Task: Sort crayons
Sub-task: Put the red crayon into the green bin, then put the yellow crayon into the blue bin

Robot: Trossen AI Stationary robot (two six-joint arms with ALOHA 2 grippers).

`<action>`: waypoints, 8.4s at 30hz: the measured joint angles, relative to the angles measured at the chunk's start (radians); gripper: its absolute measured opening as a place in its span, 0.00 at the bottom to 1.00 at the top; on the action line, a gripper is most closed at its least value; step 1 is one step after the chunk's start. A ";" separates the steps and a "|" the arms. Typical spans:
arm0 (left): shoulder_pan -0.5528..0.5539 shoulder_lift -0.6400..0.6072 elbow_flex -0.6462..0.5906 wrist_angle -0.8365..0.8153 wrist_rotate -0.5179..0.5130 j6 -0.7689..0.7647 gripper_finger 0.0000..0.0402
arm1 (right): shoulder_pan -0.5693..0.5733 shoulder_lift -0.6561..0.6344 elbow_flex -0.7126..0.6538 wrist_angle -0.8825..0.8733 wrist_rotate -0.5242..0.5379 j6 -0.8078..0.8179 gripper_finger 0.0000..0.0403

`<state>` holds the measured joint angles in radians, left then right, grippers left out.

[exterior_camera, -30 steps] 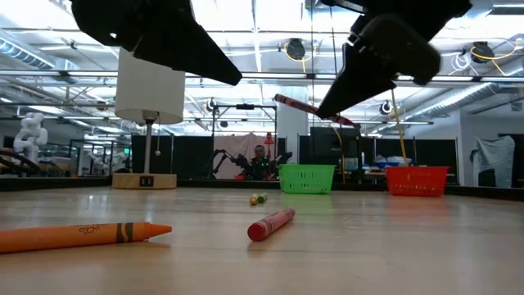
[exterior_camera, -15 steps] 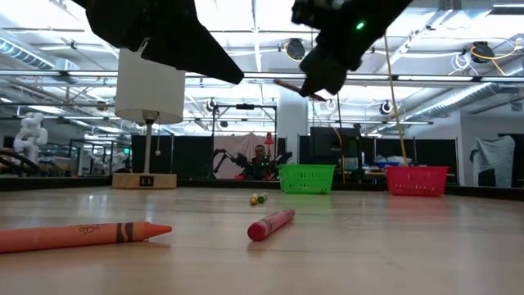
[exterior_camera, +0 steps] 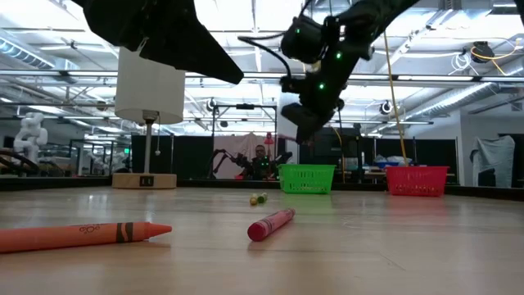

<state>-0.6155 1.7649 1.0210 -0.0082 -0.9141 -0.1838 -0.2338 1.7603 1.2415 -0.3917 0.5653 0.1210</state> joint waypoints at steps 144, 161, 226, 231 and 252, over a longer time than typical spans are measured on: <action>0.207 0.214 -0.049 0.033 0.105 -0.598 0.43 | 0.563 -0.153 -0.514 0.672 -0.197 0.128 0.29; 0.239 0.240 -0.045 0.021 0.205 -0.534 0.21 | 0.563 -0.153 -0.514 0.672 -0.200 0.129 0.29; 0.203 0.166 -0.049 -0.109 0.204 -0.402 0.03 | 0.579 -0.227 -0.496 -0.309 -0.145 0.827 0.00; 0.203 0.166 -0.048 -0.109 0.204 -0.402 0.03 | 0.603 -0.227 -0.453 -0.420 -0.179 0.921 0.00; 0.190 0.077 -0.047 -0.078 0.230 -0.234 0.03 | 0.635 -0.228 -0.454 0.107 -0.170 0.416 0.00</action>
<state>-0.4255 1.8419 0.9741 -0.0857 -0.6846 -0.4176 0.4011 1.5323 0.7879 -0.2849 0.3948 0.5370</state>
